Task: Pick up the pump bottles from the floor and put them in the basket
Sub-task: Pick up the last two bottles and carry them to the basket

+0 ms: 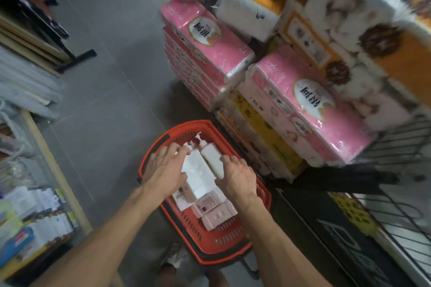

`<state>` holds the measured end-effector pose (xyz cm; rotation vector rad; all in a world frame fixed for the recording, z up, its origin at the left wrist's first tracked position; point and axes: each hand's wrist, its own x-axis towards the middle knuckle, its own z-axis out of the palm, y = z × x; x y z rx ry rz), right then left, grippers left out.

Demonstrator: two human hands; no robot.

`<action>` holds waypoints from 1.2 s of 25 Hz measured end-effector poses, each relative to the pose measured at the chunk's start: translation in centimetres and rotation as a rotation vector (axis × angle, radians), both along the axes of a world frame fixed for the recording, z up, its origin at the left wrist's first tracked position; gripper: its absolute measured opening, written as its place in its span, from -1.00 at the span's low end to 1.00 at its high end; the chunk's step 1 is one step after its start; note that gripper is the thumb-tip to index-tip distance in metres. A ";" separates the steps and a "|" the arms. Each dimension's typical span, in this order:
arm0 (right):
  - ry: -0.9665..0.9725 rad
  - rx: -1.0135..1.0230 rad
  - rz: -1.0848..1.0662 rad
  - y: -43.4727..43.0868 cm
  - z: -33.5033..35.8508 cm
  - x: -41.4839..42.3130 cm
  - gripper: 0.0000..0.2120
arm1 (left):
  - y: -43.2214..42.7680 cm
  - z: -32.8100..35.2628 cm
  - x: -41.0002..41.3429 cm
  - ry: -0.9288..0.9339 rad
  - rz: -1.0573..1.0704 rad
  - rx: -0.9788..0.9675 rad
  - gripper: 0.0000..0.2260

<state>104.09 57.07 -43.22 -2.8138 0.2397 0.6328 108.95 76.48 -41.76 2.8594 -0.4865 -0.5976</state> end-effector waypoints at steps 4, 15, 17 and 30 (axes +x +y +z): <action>-0.035 -0.044 -0.100 0.1 4.5 -2.2 -0.45 | -0.8 4.5 -0.2 -0.036 -0.183 0.030 -0.47; -0.118 -0.077 -0.420 0.4 14.1 -11.4 -0.52 | -3.0 12.2 -2.9 -0.090 -0.552 0.090 -0.48; -0.124 -0.074 -0.497 0.2 15.8 -14.1 -0.53 | -4.5 13.4 -4.3 -0.084 -0.613 0.089 -0.47; -0.186 -0.029 -1.149 -4.5 23.4 -38.2 -0.42 | -21.4 19.9 -24.5 -0.075 -1.194 0.043 -0.45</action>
